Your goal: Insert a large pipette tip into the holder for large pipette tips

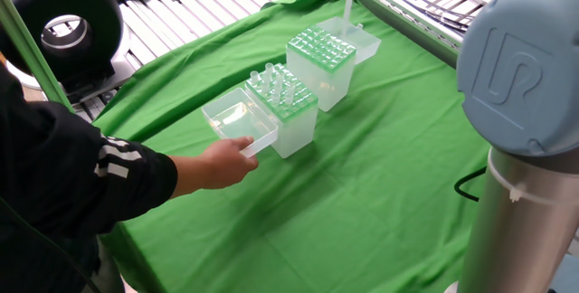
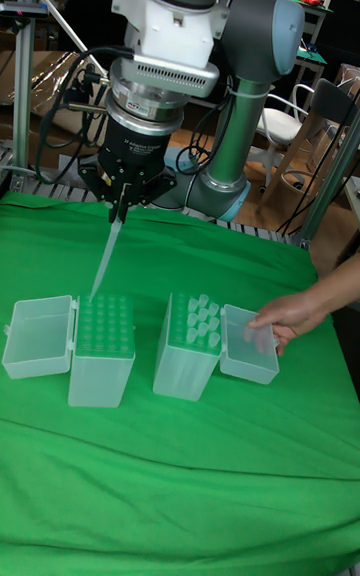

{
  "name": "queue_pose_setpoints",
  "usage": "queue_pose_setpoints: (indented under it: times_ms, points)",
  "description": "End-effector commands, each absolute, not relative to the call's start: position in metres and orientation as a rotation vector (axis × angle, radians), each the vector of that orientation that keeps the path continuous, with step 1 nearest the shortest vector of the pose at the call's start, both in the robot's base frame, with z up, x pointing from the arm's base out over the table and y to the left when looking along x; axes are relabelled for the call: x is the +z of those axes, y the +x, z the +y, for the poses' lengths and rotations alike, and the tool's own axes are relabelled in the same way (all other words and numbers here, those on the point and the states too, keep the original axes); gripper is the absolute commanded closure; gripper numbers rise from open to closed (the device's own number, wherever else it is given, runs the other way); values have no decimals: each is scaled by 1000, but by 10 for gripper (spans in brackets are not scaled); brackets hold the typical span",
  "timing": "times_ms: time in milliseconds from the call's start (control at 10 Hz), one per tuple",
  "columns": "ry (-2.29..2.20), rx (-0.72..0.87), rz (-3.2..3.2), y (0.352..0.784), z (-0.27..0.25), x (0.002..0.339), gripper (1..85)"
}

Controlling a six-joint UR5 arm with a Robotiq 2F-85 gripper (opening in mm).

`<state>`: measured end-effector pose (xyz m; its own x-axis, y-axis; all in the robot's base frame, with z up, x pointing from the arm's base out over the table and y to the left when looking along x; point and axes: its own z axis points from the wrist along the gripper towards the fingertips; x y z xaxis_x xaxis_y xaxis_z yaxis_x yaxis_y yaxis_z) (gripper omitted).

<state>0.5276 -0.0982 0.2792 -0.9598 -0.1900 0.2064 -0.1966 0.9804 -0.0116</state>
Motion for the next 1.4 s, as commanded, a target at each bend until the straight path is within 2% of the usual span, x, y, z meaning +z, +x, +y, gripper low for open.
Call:
queue_pose_setpoints:
  times_ms: [0,1300]
  points:
    - [305,13,-2924,528,-96,277,850]
    - [370,-26,-2925,534,-114,253,850]
